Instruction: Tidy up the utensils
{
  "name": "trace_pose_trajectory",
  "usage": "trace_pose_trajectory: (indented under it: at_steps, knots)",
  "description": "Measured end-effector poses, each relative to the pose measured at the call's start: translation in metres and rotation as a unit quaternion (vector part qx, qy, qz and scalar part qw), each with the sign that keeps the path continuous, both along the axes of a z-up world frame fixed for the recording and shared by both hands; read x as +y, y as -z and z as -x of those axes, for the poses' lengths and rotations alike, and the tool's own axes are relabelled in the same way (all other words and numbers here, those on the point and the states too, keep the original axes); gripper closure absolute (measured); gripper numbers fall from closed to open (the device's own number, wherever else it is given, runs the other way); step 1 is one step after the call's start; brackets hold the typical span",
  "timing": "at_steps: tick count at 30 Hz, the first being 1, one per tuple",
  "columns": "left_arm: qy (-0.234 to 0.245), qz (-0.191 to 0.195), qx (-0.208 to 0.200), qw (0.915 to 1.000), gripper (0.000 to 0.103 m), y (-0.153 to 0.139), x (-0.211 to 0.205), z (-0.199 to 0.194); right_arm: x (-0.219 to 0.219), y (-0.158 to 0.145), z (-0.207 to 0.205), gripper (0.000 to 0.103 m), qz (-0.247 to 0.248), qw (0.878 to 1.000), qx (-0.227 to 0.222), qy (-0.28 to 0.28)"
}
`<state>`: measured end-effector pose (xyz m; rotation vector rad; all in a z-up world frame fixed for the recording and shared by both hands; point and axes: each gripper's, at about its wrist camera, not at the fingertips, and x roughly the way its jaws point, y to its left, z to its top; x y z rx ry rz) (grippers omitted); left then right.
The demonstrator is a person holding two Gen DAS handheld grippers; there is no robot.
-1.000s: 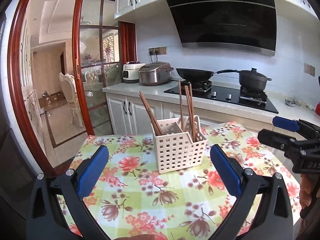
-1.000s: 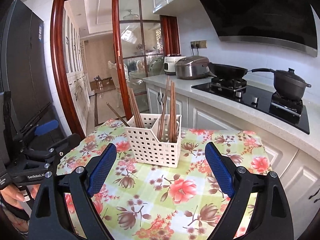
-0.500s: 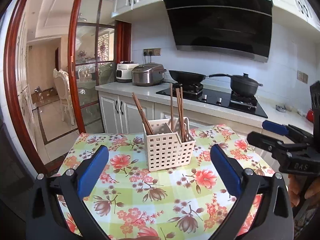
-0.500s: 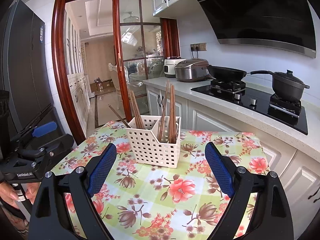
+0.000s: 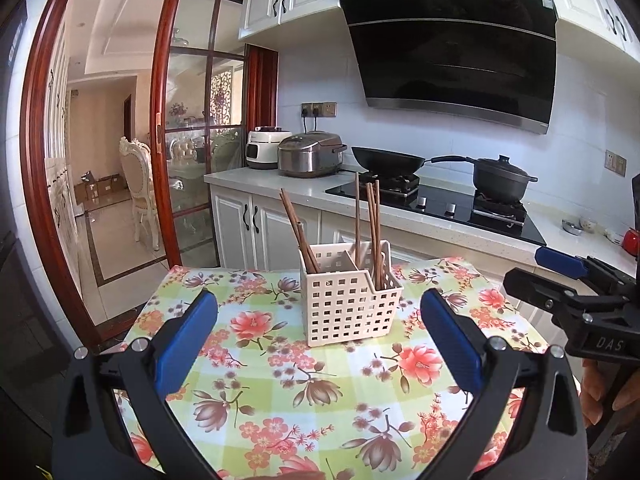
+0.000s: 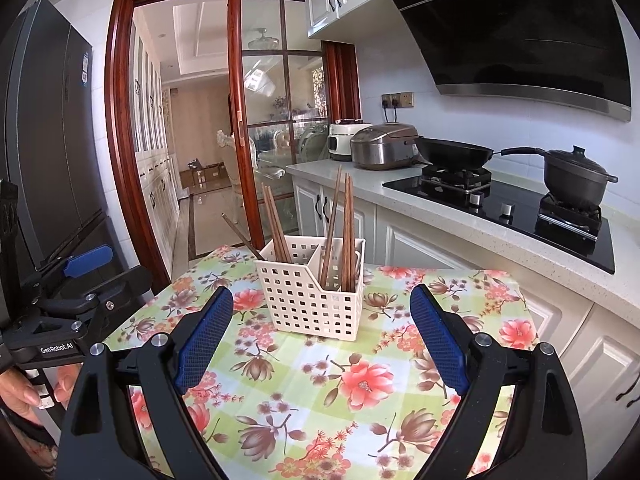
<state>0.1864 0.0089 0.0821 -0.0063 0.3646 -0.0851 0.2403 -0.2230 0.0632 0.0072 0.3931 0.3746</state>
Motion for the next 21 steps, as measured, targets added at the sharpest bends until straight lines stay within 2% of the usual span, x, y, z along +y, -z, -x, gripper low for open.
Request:
trace_pose_trajectory:
  at_steps: [21]
  knots:
    - [0.01,0.008,-0.002,0.9999,0.005,-0.0006,0.0004,0.005,-0.0008,0.0006,0.0021,0.018,-0.002,1.0,-0.001,-0.003]
